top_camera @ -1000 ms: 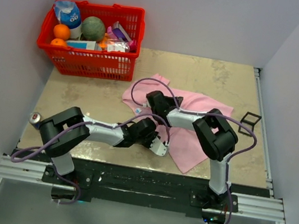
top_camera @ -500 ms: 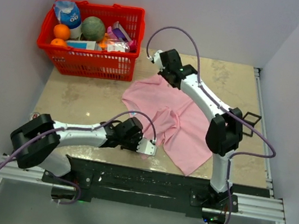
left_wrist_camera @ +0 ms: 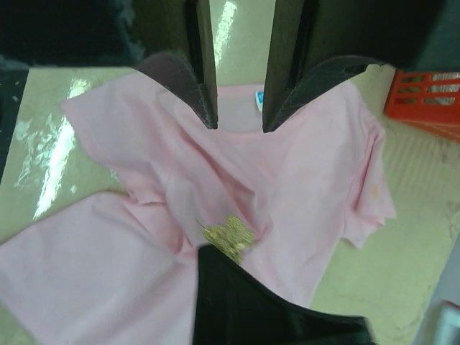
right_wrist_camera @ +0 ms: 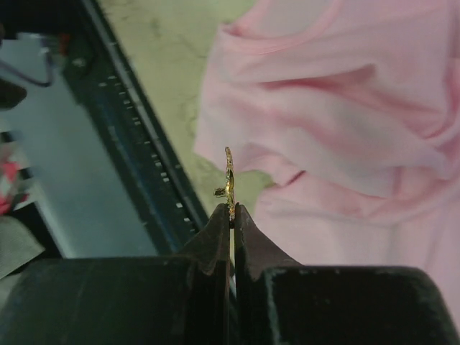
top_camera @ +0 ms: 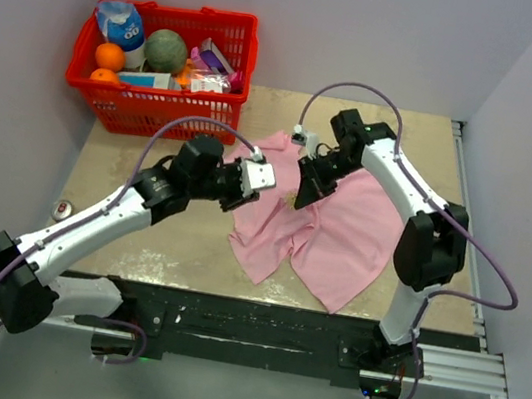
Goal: Remove the brooch from the garment
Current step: Remove the brooch from the clothes, then close the brooch.
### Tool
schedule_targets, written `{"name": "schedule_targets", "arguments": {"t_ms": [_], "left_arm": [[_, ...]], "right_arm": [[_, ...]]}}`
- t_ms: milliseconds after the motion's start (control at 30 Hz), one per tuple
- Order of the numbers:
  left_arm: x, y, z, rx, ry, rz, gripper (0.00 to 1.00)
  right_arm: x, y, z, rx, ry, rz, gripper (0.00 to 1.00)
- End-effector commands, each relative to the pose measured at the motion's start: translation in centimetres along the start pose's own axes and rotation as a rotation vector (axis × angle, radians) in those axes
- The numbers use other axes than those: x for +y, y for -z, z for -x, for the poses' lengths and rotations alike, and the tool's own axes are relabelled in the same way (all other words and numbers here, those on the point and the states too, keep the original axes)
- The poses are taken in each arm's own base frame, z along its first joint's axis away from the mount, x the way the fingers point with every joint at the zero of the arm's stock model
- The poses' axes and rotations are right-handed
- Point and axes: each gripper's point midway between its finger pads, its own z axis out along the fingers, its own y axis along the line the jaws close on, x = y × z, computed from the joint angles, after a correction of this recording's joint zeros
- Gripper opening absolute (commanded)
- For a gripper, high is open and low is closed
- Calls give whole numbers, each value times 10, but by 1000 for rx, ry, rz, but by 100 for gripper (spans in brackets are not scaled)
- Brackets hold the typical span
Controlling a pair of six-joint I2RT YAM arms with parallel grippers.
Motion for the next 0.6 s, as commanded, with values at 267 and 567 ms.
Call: {"name": "schedule_targets", "arguments": {"t_ms": [267, 567], "left_arm": [[-29, -7, -39, -35, 519, -280, 23], [-56, -33, -44, -78, 745, -467, 0]], "right_arm": [[19, -40, -25, 19, -315, 540, 0], [36, -28, -15, -33, -353, 606, 0]]}}
